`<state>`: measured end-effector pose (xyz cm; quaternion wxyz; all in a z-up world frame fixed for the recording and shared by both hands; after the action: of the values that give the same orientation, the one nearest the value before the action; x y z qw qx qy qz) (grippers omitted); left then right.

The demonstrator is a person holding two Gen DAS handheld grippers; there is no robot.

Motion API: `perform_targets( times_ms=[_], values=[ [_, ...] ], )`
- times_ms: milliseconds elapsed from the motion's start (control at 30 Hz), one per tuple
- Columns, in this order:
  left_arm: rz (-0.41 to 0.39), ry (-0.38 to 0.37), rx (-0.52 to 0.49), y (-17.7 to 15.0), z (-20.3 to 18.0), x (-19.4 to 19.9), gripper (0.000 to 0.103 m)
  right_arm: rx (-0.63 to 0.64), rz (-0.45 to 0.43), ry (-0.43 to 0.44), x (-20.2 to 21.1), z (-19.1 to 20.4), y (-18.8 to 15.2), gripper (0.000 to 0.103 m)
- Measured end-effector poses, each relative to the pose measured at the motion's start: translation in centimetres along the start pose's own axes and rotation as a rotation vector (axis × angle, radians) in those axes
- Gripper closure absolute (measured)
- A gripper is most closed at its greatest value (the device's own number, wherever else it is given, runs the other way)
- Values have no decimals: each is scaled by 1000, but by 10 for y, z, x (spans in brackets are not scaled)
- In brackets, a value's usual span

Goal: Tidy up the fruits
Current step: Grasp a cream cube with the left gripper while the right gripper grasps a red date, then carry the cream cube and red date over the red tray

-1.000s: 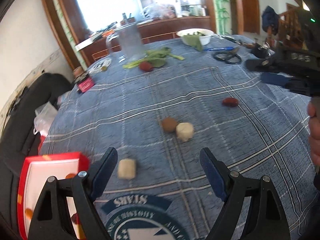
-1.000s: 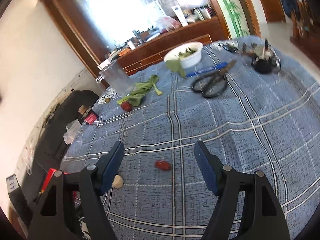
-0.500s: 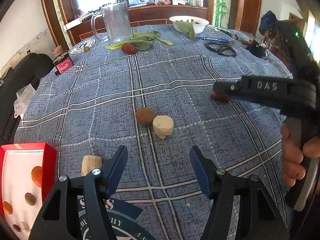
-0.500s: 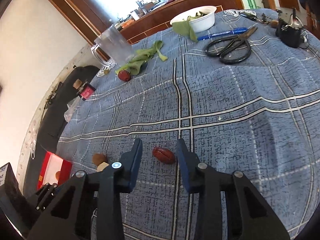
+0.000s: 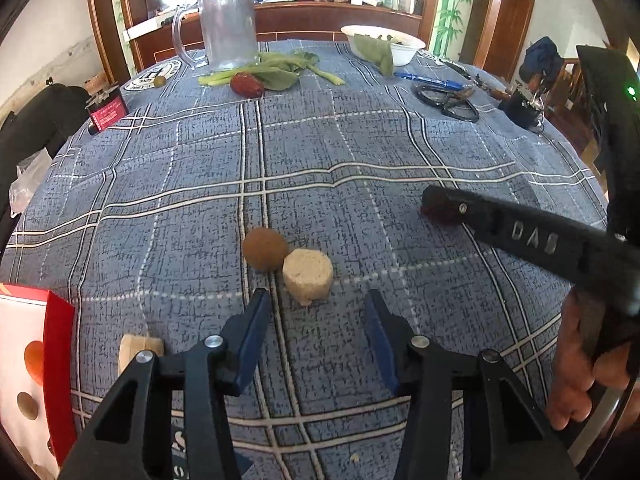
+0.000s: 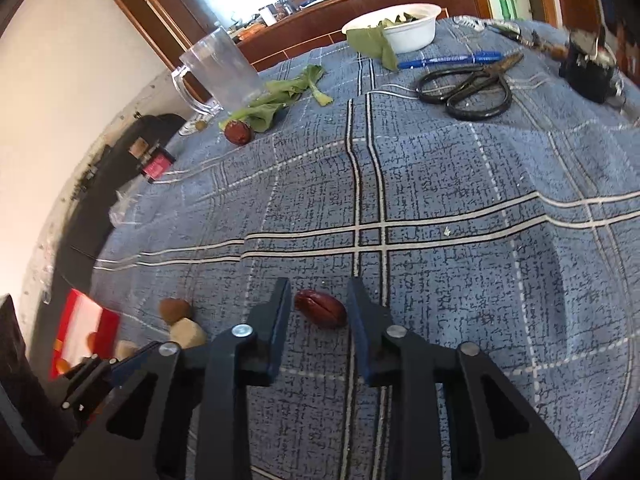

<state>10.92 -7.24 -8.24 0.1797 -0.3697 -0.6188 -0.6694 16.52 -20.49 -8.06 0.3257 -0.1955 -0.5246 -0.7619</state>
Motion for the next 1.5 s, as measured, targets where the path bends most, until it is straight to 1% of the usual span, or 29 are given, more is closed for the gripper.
perform_targets(
  times_ms=[100,133,167,233,267,367,533,667,800,1000,1100,1233,1400,1500],
  values=[
    [-2,-9,17,4,0,-3,64,42,-8,-28,-1,3,0,75],
    [-5,-9,20,5,1,-3,70,55,-11,-37,-1,5,-1,76],
    [-10,-9,19,6,0,-4,72,70,-12,-46,-2,7,-1,76],
    [-19,-6,13,7,0,-5,77,105,-12,-75,-4,9,-3,82],
    [-25,-2,5,7,0,-5,78,131,-15,-91,-4,12,-4,82],
    [-32,-5,-3,6,0,-5,78,158,-20,-110,-3,13,-5,82],
    [-36,-23,6,4,-1,3,79,112,-10,-99,-1,9,-3,82],
    [-56,-35,-3,-2,-5,25,79,87,-22,-91,4,8,0,82],
    [-91,-24,-1,-5,-1,48,79,59,-47,-67,13,10,6,82],
    [-164,19,23,-13,14,85,79,34,-105,-36,31,19,14,82],
    [-178,28,47,-22,24,97,79,33,-132,-26,40,25,16,82],
    [-189,67,52,-33,41,108,79,35,-152,-8,48,36,14,82],
    [-208,111,99,-41,72,122,79,95,-177,13,52,58,7,82],
    [-224,142,122,-45,91,131,79,146,-173,32,50,75,-4,82]
  ],
)
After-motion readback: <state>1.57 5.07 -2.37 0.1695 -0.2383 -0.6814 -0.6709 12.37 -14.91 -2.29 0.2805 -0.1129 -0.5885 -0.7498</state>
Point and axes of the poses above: each gripper's, at about its wrist camera, not at the fingertips, and x roughly against the way its jaws point, z to its left, y to its top, the point moved 9 cm from there along -x, roughly the way its jaws point, and after that the axes turned 10 degrees about -z, right-handed, at the moved point
